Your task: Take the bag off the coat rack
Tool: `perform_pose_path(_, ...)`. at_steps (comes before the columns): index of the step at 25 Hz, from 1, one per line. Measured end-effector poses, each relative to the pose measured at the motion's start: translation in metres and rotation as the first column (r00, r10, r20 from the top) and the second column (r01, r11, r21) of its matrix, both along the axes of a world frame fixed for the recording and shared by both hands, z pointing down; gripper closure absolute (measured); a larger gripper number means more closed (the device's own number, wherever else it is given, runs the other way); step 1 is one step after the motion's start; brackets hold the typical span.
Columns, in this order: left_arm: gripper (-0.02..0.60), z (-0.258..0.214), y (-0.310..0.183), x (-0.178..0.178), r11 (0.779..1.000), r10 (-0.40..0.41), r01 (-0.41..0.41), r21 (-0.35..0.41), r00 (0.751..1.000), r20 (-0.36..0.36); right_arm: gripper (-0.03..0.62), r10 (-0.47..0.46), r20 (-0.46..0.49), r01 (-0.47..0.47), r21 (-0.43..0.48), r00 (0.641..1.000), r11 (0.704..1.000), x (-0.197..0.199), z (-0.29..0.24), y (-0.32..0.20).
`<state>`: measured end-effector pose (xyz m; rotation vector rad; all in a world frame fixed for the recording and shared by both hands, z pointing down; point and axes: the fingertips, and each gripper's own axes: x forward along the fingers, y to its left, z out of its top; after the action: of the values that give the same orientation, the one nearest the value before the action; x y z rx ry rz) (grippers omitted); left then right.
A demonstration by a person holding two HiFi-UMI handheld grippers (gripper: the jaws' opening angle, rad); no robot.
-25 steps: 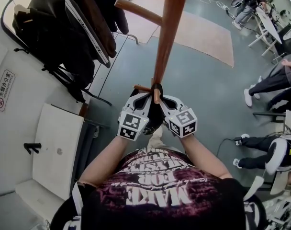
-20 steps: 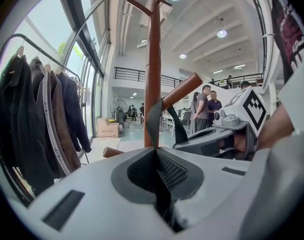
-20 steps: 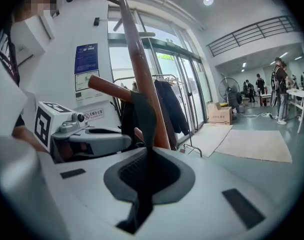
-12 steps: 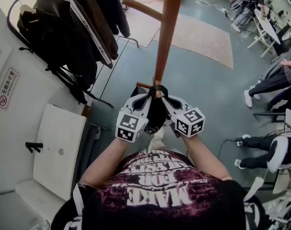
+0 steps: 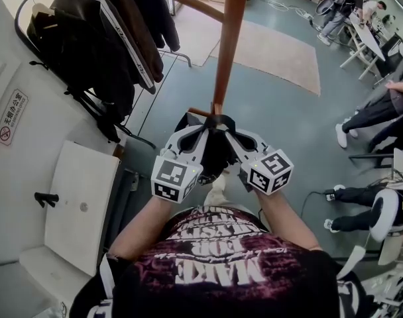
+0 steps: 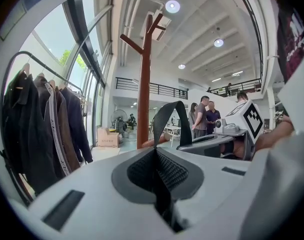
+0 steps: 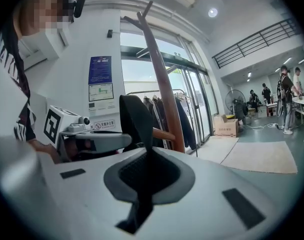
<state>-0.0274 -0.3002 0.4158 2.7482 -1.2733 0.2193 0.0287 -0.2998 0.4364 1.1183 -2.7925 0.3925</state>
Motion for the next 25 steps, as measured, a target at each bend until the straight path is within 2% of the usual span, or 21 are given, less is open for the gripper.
perform_pose_path(10,0.572,-0.042,0.034,-0.007,0.998,-0.006,0.006,0.062,1.0,-0.001,0.585,-0.022,-0.005,0.022,0.059,1.0,0.998,-0.007,-0.042,0.032)
perform_pose_path(25,0.572,-0.059,0.072,-0.012,0.996,0.04,-0.04,0.077,0.999,-0.004,0.585,-0.018,-0.036,0.022,0.117,0.999,0.993,-0.012,-0.061,0.07)
